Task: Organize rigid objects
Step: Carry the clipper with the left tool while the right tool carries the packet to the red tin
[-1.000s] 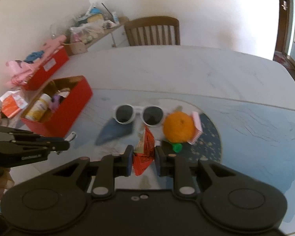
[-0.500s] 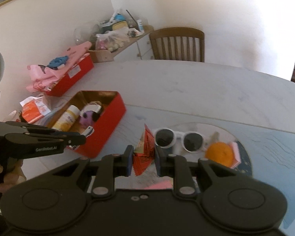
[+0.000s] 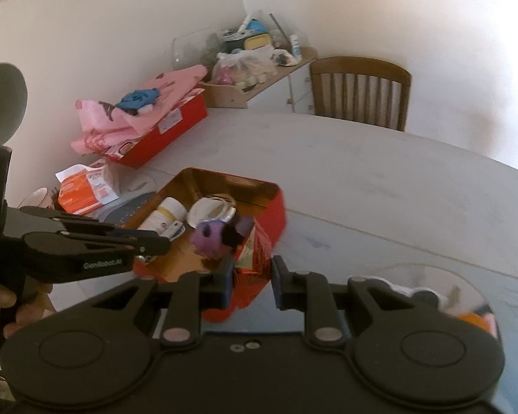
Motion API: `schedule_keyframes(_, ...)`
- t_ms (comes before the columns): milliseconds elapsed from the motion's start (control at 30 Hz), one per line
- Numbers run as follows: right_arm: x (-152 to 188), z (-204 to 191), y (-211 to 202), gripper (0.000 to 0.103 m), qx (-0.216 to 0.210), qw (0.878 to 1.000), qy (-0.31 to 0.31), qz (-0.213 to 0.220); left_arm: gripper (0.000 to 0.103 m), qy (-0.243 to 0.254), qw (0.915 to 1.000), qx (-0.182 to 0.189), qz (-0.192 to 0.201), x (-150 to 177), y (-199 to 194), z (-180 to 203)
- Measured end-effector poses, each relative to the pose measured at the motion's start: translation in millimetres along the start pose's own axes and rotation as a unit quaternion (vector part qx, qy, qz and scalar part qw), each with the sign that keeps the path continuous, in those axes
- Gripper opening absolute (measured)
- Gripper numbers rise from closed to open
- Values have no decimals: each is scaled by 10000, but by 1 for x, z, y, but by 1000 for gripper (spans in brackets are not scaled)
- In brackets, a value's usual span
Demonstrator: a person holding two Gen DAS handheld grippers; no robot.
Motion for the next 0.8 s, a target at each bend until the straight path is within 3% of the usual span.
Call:
schedule_keyframes(400,-8,-35,76,22,-29,9982,-230,-549,11,130,9995,67,-265,-6,44,-32)
schedule_keyframes(800,-1,-33,129,22,381,9919,-377,-1152,11,598,9969,310,-411,-10,74,-30)
Point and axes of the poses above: each gripper's, at about its wrist camera, not at the fingertips, and y roughly the way its jaws point, z to its right, x to its underside, the point moved 8 cm from there along y, roughly the way its jaws point, and after that the axes turned 13 degrees about -x, right-handed, at the moved point
